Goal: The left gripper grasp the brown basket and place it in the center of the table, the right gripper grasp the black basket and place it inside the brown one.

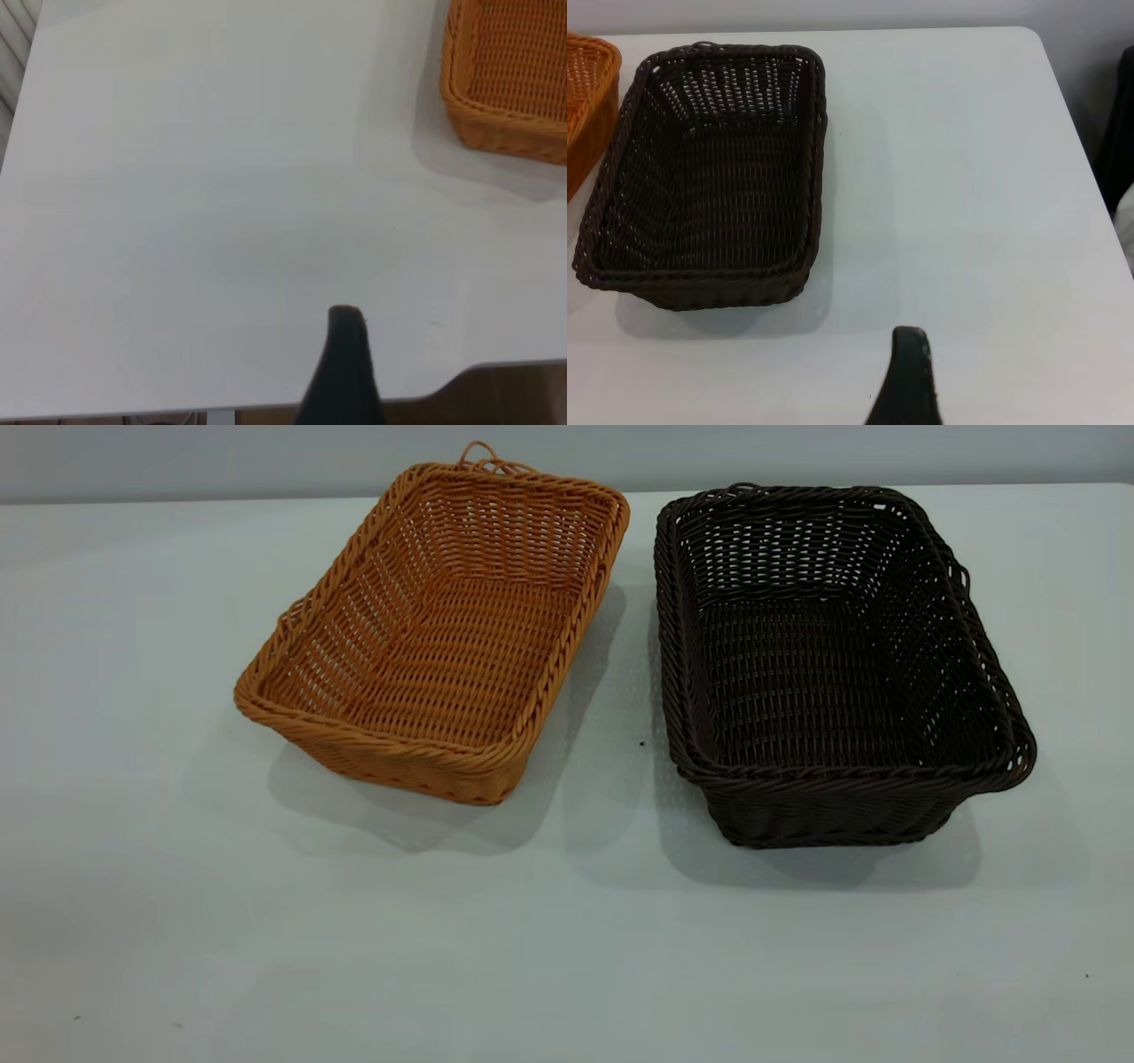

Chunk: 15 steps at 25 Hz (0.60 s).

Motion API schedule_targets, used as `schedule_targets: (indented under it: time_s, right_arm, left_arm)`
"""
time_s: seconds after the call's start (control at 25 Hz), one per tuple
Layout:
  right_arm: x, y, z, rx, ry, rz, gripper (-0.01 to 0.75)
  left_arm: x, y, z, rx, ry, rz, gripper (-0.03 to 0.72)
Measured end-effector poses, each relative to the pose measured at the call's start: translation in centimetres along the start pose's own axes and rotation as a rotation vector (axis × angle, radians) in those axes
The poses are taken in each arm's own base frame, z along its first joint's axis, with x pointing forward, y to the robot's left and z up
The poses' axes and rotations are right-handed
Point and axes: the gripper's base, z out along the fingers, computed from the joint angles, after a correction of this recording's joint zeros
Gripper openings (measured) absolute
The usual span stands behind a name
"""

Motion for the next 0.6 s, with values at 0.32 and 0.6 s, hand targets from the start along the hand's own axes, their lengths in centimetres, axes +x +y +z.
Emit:
schedule_targets:
  time_s: [0.32, 0.6]
  right_arm:
    - [0.0, 0.0, 0.0, 0.0, 0.0, 0.0, 0.545]
    - [0.0, 0.01, 0.0, -0.001, 0.0, 0.0, 0.545]
  left_arm:
    - [0.0, 0.0, 0.0, 0.0, 0.0, 0.0, 0.572]
    - [-0.03, 0.04, 0.03, 0.018, 0.002, 0.01, 0.572]
